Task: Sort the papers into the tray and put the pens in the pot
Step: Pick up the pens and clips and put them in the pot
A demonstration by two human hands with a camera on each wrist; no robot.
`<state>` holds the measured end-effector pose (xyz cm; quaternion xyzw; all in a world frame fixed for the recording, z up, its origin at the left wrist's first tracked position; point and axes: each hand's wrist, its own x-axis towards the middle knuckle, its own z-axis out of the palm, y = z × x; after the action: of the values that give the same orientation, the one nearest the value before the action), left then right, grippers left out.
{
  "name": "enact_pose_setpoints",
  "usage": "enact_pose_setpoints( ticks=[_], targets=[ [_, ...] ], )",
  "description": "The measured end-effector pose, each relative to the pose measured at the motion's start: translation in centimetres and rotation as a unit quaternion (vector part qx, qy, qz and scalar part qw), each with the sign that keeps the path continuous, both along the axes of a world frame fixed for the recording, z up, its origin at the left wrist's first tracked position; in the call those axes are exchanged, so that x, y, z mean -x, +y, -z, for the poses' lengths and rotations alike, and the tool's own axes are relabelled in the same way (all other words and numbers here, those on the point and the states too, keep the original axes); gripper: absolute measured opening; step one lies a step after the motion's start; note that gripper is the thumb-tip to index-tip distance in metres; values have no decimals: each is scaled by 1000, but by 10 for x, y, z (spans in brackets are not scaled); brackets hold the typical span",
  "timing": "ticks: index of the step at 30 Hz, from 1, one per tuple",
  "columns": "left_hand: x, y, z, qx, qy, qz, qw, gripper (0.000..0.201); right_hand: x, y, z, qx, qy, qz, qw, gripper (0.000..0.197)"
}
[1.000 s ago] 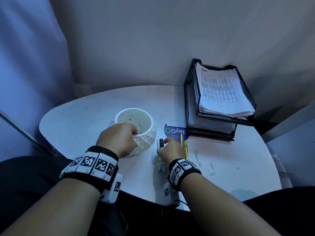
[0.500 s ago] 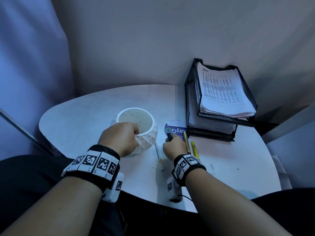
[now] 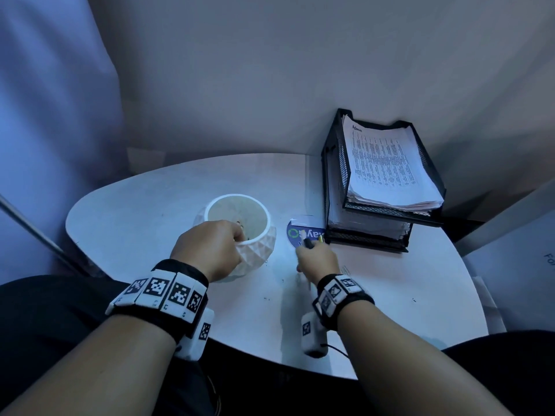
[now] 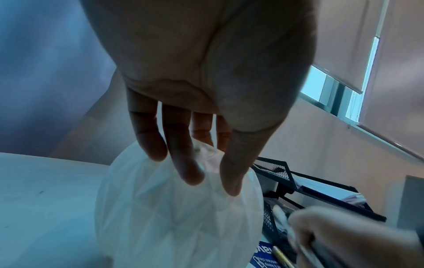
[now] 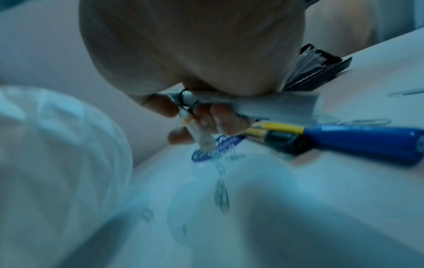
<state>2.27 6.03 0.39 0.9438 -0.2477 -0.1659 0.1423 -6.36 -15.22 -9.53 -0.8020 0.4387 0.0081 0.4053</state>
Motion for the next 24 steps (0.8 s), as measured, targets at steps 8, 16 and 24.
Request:
enact_pose_setpoints(
  ticks=[8,16,24],
  targets=[
    [29,-14,4,-16,-8,66,998,32,1,-18,-79,-343,-428,194,814,25],
    [51,-23,2,-34,-23,116,992,34,2,41,-75,-325,-435,96,834,16],
    [37,-13,4,-11,-16,76,997,30,14,-1,-59,-203,-432,157,864,15]
  ],
)
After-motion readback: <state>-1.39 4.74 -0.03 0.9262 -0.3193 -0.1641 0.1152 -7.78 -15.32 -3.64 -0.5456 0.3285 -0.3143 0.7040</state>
